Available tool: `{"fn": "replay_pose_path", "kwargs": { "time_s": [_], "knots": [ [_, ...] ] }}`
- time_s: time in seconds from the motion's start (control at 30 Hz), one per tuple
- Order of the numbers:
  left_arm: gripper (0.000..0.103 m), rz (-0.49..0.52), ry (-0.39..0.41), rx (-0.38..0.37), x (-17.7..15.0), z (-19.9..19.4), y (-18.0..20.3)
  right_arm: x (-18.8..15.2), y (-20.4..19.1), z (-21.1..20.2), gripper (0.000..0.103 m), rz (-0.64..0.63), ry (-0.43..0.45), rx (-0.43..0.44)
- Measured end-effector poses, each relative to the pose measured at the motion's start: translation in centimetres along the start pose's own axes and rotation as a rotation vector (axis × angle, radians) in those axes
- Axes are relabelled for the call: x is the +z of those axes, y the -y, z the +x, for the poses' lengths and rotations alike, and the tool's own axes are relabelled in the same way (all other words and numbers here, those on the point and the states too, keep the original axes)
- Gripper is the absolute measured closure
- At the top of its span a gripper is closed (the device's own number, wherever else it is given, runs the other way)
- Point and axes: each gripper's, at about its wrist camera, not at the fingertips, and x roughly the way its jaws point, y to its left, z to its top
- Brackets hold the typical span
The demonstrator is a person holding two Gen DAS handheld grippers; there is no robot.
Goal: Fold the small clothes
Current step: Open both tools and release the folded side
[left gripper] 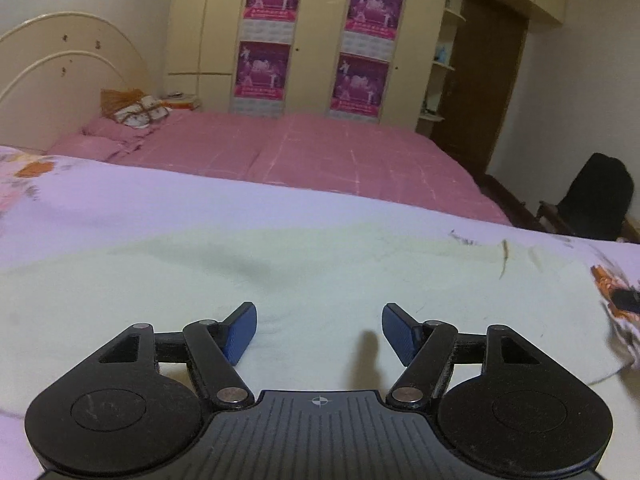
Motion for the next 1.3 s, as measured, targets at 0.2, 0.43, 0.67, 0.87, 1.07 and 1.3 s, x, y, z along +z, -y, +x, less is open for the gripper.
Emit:
{"fn": "replay_pose_path", "kwargs": {
  "time_s": [0.2, 0.43, 0.67, 0.87, 1.07, 1.3],
  "knots": [
    [0.034, 0.038, -0.036, 0.037, 0.9, 2.5, 0.3, 3.3, 2.0, 5.7, 0.074, 0.159, -0.017, 0.029],
    [0.034, 0.055, -0.009, 0.059, 0.5, 1.7, -0.1, 2.9, 1.1, 7.8, 0.089, -0.014, -0.055, -0.057],
    [0.034, 0.117, 0.032, -0.002, -0.3, -0.1, 3.5, 1.0, -2.3, 3.9, 0.081, -0.167, -0.025, -0.024],
    [0.034, 0.114, -0.01, 0.025, -3.1, -2.6, 3.1, -2.5, -3.6, 0.5, 0.079, -0.278, -0.046, -0.08],
    [0.034, 0.13, -0.006, 0.043, -4.5, -4.9, 2.0, -4.8, -4.1, -2.7, 0.073, -0.35, -0.023, -0.111],
    [0.034, -0.062, 0.037, 0.145, -6.1, -9.9, -6.7, -4.8, -3.1, -6.0, 0.07, -0.229, -0.02, -0.11]
  ]
}}
